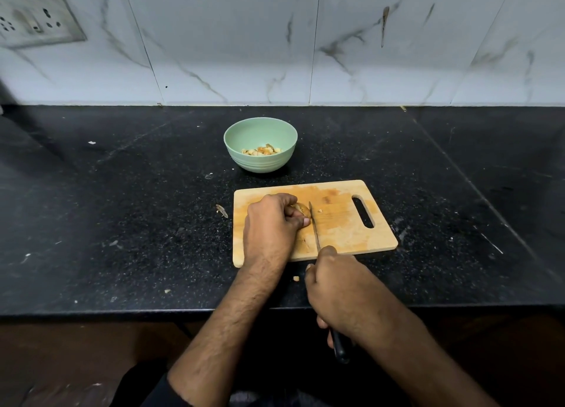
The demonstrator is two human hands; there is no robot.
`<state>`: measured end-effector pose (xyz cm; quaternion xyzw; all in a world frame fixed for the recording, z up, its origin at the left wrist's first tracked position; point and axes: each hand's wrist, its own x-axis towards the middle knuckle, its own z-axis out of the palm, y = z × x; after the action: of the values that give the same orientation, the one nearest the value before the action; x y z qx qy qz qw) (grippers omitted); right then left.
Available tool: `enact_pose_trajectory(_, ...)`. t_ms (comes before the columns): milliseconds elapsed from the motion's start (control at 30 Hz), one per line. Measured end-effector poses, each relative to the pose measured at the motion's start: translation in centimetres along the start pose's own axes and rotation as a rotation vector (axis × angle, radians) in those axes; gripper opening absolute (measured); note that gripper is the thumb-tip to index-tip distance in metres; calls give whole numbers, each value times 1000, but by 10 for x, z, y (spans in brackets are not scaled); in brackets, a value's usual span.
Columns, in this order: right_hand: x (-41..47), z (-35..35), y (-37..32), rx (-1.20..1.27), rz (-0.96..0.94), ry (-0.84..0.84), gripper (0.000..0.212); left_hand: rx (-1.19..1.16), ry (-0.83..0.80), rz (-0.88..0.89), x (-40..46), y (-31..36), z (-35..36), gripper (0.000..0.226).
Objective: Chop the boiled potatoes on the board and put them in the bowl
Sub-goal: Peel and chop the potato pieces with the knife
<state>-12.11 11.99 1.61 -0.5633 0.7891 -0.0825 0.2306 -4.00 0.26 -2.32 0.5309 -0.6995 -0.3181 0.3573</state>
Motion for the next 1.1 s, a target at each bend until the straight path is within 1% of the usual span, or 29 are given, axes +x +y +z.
enact_pose_trajectory(133,-2,4,-5,-27,11,35,23,-13,-9,-28,0,0,1,45)
enact_pose_trajectory(233,-2,7,-9,-47,33,62,16,-17,-4,-40,0,1,0,43)
enact_pose_trajectory(300,-2,6,-7,-61,33,59,15,-30,-22,-40,0,1,0,46)
enact_pose_trajectory(433,2,-14,3,-43,49,10,24,-50,-49,-6,1,-3,-1,61)
enact_pose_trajectory(533,7,-30,14,-102,9,78,33,41,-16,63,2,-4,-3,67)
enact_pose_trajectory(733,23,-34,27,-92,-53,78,34,118,-33,124,0,0,-2,52)
enact_pose_trajectory(1000,25,-28,29,-109,-68,77,36,82,-16,91,-1,-2,-2,47)
enact_pose_trajectory(1100,25,-27,27,-131,-67,84,37,77,-10,86,-3,-1,-3,39)
